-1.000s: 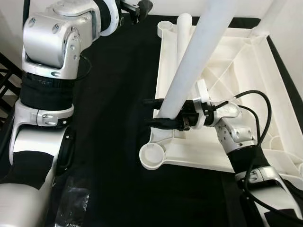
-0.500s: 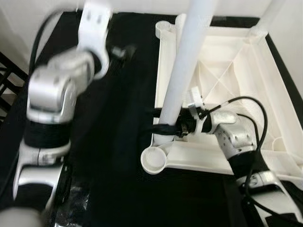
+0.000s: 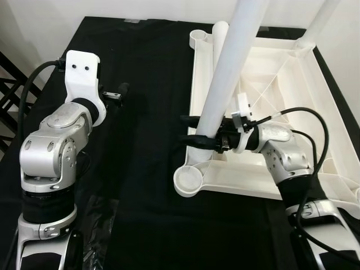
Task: Building children table
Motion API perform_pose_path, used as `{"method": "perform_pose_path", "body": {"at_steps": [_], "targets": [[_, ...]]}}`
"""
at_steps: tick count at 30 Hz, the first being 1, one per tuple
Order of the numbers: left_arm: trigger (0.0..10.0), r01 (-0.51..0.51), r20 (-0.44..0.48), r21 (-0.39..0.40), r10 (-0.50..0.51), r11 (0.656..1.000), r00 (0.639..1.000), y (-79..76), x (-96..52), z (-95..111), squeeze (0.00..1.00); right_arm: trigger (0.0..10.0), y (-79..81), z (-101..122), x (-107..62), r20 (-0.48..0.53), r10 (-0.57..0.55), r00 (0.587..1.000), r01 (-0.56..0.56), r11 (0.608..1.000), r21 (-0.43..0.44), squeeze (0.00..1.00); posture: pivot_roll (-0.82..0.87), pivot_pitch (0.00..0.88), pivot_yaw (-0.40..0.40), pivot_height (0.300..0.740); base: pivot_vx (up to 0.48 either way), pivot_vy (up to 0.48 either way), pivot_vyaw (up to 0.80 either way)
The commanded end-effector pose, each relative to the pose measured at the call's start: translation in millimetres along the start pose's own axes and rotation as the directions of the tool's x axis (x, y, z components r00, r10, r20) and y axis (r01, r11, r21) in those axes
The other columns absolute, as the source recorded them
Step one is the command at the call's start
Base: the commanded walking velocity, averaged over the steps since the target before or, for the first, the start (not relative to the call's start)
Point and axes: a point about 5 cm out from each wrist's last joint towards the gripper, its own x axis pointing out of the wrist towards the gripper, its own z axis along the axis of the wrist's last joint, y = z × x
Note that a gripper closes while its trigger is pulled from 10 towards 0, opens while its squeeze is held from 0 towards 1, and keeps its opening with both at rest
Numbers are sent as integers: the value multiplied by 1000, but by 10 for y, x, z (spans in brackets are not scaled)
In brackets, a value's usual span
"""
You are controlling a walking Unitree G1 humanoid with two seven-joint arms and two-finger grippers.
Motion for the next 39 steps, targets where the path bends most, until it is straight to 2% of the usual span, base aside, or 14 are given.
{"method": "perform_pose_path", "body": {"at_steps": [1,2,3,4,6,7,9,15,18,21,27,32,35,39], "targets": [[10000,-16,-18,-43,16,999,1000,57,-150,-213,0,10000,61,175,74,66,123,990,-124,992,13,0,93,199,-41,740,0,0,0],[10000,-16,-18,-43,16,999,1000,57,-150,-213,0,10000,61,175,74,66,123,990,-124,992,13,0,93,199,-41,740,0,0,0],[10000,-25,-57,-50,23,998,998,80,-228,-362,0,10000,123,187,84,62,189,980,-192,981,32,0,91,194,-43,740,0,0,0],[10000,-25,-57,-50,23,998,998,80,-228,-362,0,10000,123,187,84,62,189,980,-192,981,32,0,91,194,-43,740,0,0,0],[10000,-42,-131,-45,36,998,991,100,-394,-627,0,10000,251,88,83,14,282,959,-283,957,66,0,92,194,-41,740,0,0,0],[10000,-46,-147,-45,39,998,988,98,-439,-686,0,10000,280,50,78,0,297,955,-296,952,73,0,92,194,-41,740,0,0,0],[10000,-46,-147,-45,39,998,988,98,-439,-686,0,10000,280,50,78,0,297,955,-296,952,73,0,92,194,-41,740,0,0,0],[10000,5,-196,-58,-17,998,980,-74,-757,-1062,0,10000,337,-48,89,4,296,955,-294,947,125,0,98,206,-35,740,0,0,0],[10000,8,-194,-53,-18,999,981,-78,-783,-1084,0,10000,357,-52,96,5,304,953,-302,944,133,0,98,206,-35,740,0,0,0],[10000,7,-197,-75,-21,997,980,-94,-881,-1154,0,10000,500,-151,99,-16,385,923,-375,907,189,0,106,218,-35,740,0,0,0],[10000,6,-198,-98,-25,995,980,-90,-919,-1159,0,10000,533,-227,70,-38,407,913,-389,894,223,0,110,221,-35,740,0,0,0],[10000,16,-193,-97,-35,995,981,-88,-961,-1155,0,10000,469,-330,2,-77,380,922,-350,901,257,0,120,237,-32,740,0,0,0],[10000,33,-187,-90,-50,995,981,-101,-996,-1151,0,10000,345,-389,-66,-110,325,939,-288,921,263,0,125,252,-30,740,0,0,0],[10000,43,-182,-80,-57,996,982,-108,-1022,-1150,0,10000,260,-290,-96,-52,291,955,-264,919,292,0,128,264,-23,740,0,0,0]]}}
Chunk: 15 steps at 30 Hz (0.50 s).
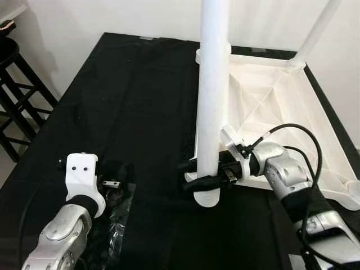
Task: Building children table
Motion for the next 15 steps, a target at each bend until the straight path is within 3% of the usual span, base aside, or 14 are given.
{"method": "perform_pose_path", "body": {"at_steps": [1,9,15], "targets": [[10000,12,0,13,-12,1000,1000,-6,-40,-10,0,10000,-4,99,-49,43,-8,999,9,1000,-11,0,128,264,-23,740,0,0,0],[10000,16,1,19,-16,1000,1000,4,-55,-12,0,10000,7,275,-54,171,21,985,-24,1000,16,0,131,275,-19,740,0,0,0],[10000,17,0,21,-17,1000,1000,16,-63,-10,0,10000,-89,245,-18,117,-19,993,26,998,-54,0,130,286,-21,740,0,0,0]]}}
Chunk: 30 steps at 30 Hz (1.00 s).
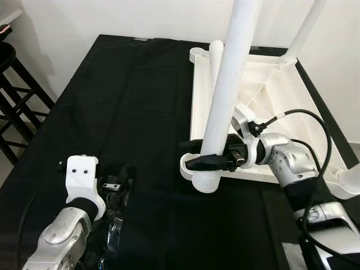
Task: Building children table
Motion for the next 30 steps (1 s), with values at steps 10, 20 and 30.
{"method": "perform_pose_path", "body": {"at_steps": [10,20,30], "targets": [[10000,6,5,17,-7,1000,1000,15,-63,24,0,10000,-113,-199,65,-107,-141,984,129,985,-117,0,134,306,-15,740,0,0,0],[10000,8,1,22,-8,1000,1000,16,-37,14,0,10000,-86,-134,100,-52,-134,990,128,986,-108,0,131,290,-16,740,0,0,0],[10000,-6,26,21,6,1000,1000,-11,108,-28,0,10000,60,97,198,63,-143,988,154,963,-223,0,95,190,-40,740,0,0,0]]}}
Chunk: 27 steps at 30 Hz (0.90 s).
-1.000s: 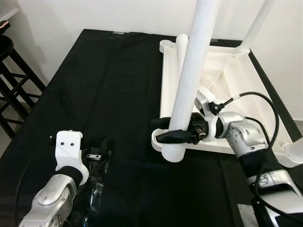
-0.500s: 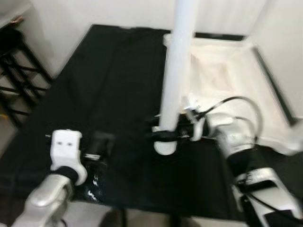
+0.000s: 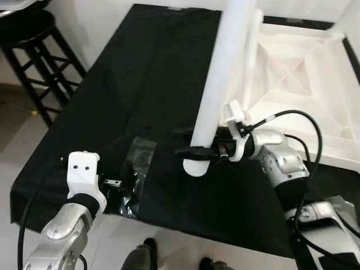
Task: Building children table
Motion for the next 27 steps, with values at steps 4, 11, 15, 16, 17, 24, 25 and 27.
{"method": "perform_pose_path", "body": {"at_steps": [4,11,15,16,17,24,25,27], "targets": [[10000,9,61,-44,-6,999,998,-60,157,31,0,10000,164,107,154,85,-119,989,126,989,-81,0,71,113,-55,740,0,0,0],[10000,154,233,-70,-134,986,963,-111,300,440,0,10000,167,16,195,22,-248,969,248,959,-133,0,56,41,-62,740,0,0,0],[10000,338,335,-16,-313,941,889,-162,350,792,0,10000,86,-39,175,-32,-364,931,354,919,-173,0,42,0,-55,740,0,0,0],[10000,430,369,24,-408,902,835,-201,352,939,0,10000,55,-63,172,-57,-408,911,391,900,-195,0,39,0,-53,740,0,0,0],[10000,430,369,24,-408,902,835,-201,352,939,0,10000,55,-63,172,-57,-408,911,391,900,-195,0,39,0,-53,740,0,0,0],[10000,698,350,255,-737,669,578,-414,249,1241,0,10000,120,-179,304,-117,-460,880,431,878,-211,0,31,0,-34,740,0,0,0],[10000,698,350,255,-737,669,578,-414,249,1241,0,10000,120,-179,304,-117,-460,880,431,878,-211,0,31,0,-34,740,0,0,0],[10000,735,313,310,-794,604,521,-470,219,1242,0,10000,136,-198,344,-109,-463,880,438,878,-195,0,28,0,-28,740,0,0,0]]}}
